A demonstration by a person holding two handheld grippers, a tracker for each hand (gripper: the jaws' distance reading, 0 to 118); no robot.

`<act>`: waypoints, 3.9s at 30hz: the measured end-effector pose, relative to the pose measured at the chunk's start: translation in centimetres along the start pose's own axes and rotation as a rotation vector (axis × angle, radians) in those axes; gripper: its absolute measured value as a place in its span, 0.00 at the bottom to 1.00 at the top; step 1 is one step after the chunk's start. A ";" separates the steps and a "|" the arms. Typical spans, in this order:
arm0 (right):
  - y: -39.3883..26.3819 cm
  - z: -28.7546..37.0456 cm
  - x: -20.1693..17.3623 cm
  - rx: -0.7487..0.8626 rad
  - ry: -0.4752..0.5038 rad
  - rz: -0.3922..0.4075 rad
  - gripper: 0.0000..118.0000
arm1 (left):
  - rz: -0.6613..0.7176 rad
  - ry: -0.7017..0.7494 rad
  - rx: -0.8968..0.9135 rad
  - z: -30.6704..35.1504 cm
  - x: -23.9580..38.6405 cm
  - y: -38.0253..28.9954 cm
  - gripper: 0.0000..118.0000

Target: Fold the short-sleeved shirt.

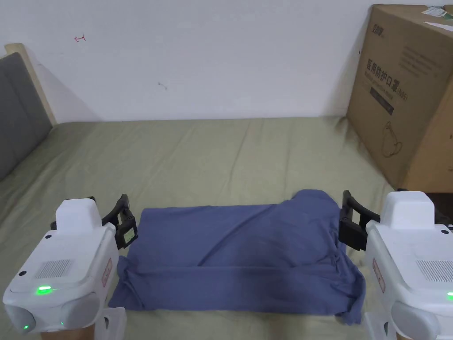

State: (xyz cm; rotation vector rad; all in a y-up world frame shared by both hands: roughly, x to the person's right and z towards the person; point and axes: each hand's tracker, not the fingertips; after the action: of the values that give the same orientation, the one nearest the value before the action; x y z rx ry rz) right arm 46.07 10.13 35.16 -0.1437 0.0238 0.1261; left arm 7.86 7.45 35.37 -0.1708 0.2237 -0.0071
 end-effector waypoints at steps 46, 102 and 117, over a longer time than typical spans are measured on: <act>-13.3 -11.4 2.9 -0.601 0.004 -0.080 0.62 | 0.033 -0.038 -0.840 -14.4 -5.2 -17.0 0.03; -3.2 -0.3 2.1 -0.233 0.087 -0.106 0.75 | 0.175 -0.082 -0.308 0.1 -4.1 -2.8 0.89; 0.6 -0.1 -1.5 0.003 0.051 -0.038 0.00 | 0.028 -0.097 -0.032 0.3 0.6 1.0 0.00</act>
State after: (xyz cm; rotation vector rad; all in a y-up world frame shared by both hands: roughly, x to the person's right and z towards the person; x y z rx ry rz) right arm 44.53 10.49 35.04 -0.1442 0.0717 0.0843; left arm 8.51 8.48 35.35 -0.1992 0.1289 0.0322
